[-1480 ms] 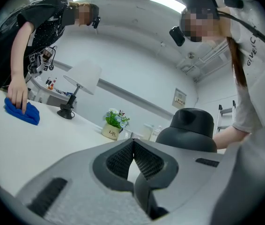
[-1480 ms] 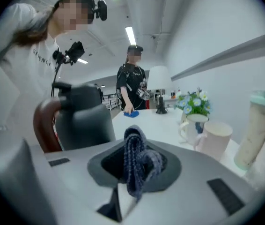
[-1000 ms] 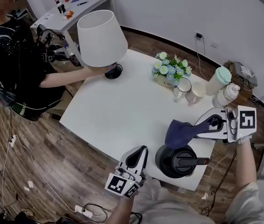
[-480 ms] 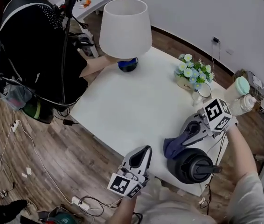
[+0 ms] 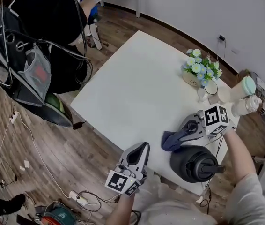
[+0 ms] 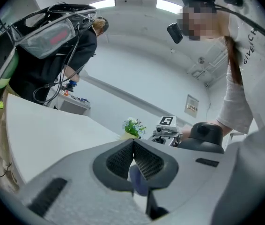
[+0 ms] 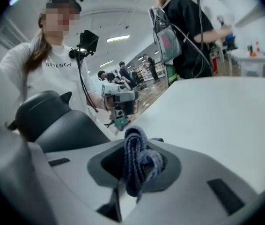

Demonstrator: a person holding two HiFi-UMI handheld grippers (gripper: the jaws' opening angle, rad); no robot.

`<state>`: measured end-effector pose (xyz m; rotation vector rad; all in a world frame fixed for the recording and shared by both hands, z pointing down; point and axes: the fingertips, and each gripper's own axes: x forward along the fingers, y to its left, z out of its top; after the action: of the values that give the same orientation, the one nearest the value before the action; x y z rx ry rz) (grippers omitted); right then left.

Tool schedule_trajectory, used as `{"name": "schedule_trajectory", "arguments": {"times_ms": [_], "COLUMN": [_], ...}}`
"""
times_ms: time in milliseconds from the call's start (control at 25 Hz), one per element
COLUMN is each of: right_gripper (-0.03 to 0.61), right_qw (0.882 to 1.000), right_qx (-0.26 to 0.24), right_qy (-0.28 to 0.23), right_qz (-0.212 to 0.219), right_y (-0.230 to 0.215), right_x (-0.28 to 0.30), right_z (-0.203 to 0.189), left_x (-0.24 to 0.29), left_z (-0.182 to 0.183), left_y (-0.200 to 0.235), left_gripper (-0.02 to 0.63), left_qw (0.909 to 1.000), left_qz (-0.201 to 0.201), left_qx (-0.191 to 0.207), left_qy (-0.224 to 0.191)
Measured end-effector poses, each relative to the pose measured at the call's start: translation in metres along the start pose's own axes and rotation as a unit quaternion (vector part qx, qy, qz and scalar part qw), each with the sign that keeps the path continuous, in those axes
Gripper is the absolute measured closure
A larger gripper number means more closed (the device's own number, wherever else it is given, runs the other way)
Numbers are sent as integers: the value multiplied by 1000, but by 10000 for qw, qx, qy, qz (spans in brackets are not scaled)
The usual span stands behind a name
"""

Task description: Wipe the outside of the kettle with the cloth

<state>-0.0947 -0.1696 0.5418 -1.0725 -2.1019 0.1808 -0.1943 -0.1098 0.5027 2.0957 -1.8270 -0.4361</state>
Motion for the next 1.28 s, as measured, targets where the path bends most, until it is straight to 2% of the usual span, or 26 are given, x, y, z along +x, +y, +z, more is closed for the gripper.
{"name": "schedule_trajectory", "arguments": {"times_ms": [80, 120, 160, 240, 360, 480, 640, 760, 840, 920, 960, 1040, 1160, 1280], "right_gripper": [526, 526, 526, 526, 526, 528, 526, 526, 526, 526, 526, 526, 526, 526], "right_qw": [9925, 9816, 9657, 9256, 8730, 8407, 8025, 7676, 7505, 7488, 7549, 7798, 8198, 8510], "right_qx": [-316, -434, -515, -595, -614, -385, -121, -385, -699, -1015, -1140, -1275, -1177, -545], "right_qy": [-583, -943, -1297, -1830, -1982, -1907, -2099, -2616, -3009, -3330, -3397, -3275, -2868, -2398], "right_qz": [-1026, -1602, -2191, -3259, -4414, -5054, -5584, -5839, -5841, -5639, -5493, -5181, -4814, -4640], "right_y": [-8, -10, -9, 0, 20, 41, 79, 137, 184, 225, 239, 252, 243, 222], "right_x": [-28, -47, -68, -109, -152, -168, -182, -202, -215, -217, -212, -192, -150, -106], "right_z": [10, 17, 22, 24, 3, -33, -64, -39, -4, 39, 58, 88, 109, 104], "left_x": [1, 2, 2, 3, 7, 9, 10, 6, 3, 0, -1, -2, -2, -3], "left_z": [3, 5, 7, 10, 15, 18, 30, 53, 67, 77, 80, 84, 83, 79], "left_y": [-5, -9, -13, -24, -44, -62, -83, -94, -102, -110, -114, -124, -141, -151], "left_gripper": [606, 606, 606, 607, 606, 606, 606, 606, 606, 606, 606, 606, 606, 606], "left_qw": [10000, 9999, 9997, 9994, 9987, 9979, 9968, 9947, 9931, 9915, 9908, 9897, 9886, 9882], "left_qz": [-89, -149, -212, -327, -477, -585, -650, -698, -730, -765, -776, -800, -877, -928], "left_qx": [36, 56, 75, 110, 195, 283, 467, 737, 881, 999, 1046, 1118, 1166, 1172], "left_qy": [3, 6, 12, 34, 54, 86, 27, -154, -267, -339, -362, -395, -385, -333]}}
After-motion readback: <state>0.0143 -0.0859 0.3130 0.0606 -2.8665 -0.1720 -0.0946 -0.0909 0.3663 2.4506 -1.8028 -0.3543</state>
